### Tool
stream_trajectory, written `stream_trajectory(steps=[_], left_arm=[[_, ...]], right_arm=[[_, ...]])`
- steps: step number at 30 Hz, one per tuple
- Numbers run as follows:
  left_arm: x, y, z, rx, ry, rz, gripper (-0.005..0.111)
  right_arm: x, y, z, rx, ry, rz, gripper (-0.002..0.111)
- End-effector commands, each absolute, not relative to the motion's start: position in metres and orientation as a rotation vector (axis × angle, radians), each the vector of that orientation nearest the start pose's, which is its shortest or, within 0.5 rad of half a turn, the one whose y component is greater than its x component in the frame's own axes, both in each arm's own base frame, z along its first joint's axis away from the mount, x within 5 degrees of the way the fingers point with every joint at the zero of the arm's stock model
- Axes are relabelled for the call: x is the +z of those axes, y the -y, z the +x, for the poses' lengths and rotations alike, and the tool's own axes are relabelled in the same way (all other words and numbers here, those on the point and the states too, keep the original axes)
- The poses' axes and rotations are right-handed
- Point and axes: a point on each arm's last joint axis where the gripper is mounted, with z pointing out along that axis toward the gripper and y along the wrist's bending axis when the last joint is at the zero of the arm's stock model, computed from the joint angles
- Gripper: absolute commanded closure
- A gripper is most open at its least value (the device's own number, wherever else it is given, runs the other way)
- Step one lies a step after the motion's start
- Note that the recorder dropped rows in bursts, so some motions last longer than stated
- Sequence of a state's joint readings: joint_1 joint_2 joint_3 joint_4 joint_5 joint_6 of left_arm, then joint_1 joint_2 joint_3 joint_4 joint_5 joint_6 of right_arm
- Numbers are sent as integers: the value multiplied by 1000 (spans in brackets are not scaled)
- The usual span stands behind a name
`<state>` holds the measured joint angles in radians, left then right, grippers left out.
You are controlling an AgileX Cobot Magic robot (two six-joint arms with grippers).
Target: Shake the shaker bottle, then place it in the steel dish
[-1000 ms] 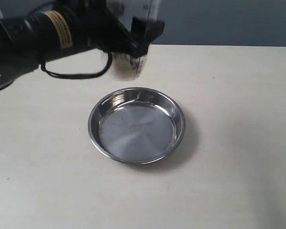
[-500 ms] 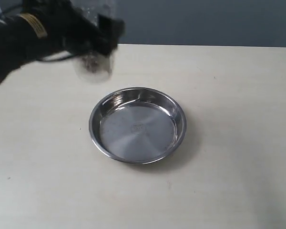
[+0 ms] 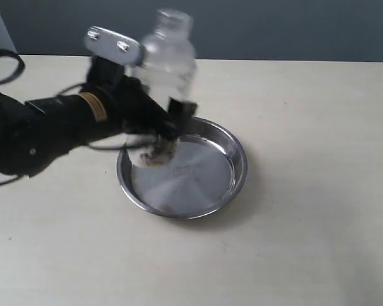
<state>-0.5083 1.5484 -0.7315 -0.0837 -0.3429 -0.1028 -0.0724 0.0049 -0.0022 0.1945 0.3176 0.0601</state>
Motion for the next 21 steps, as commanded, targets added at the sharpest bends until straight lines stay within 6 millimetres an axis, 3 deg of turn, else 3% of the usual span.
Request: stream_trajectory(steps=[1,2,4,5,6,8,9,10,12,13,15,16,17,18,19,20,21], left_arm=[[239,180,254,-365,-1764,792,106],[238,169,263,-334,-1804,699,106],[230,126,291,-350,-1929,84,106],[226,120,293,-386,-1963,-92,106],[227,134,285,-376,-1986,125,106],[232,171,254,-308,-1909,727,106],[234,177,246,-308,-1856,812,106],[238,169,252,-341,-1839,681,106],[241,135,275,-452,-1869,25,106],[242,138,274,-487,-1870,-18,106],[247,172,249,-394,-1776,646,106],[244,180,240,-351,-1737,832,106],[241,175,244,-339,-1762,788,106],[236,156,260,-336,-1837,538,106],[228,133,275,-365,-1910,148,106],[223,126,279,-404,-1948,-59,106],[222,135,274,-405,-1971,85,106]], right_arm=[[186,-2,54,175,-1774,234,109],[186,-2,54,175,-1774,234,109],[186,-2,54,175,-1774,234,109],[186,-2,54,175,-1774,234,109],[186,-2,54,175,-1774,234,109],[186,-2,54,175,-1773,234,109],[186,-2,54,175,-1773,234,109],[186,-2,54,175,-1773,234,109],[186,-2,54,175,-1773,234,109],[186,-2,54,175,-1773,234,109],[186,-2,54,179,-1773,237,109],[186,-2,54,179,-1773,237,109],[186,-2,54,179,-1773,237,109],[186,-2,54,176,-1773,235,109],[186,-2,54,176,-1773,235,109],[186,-2,54,176,-1773,235,109],[186,-2,54,175,-1774,234,109]])
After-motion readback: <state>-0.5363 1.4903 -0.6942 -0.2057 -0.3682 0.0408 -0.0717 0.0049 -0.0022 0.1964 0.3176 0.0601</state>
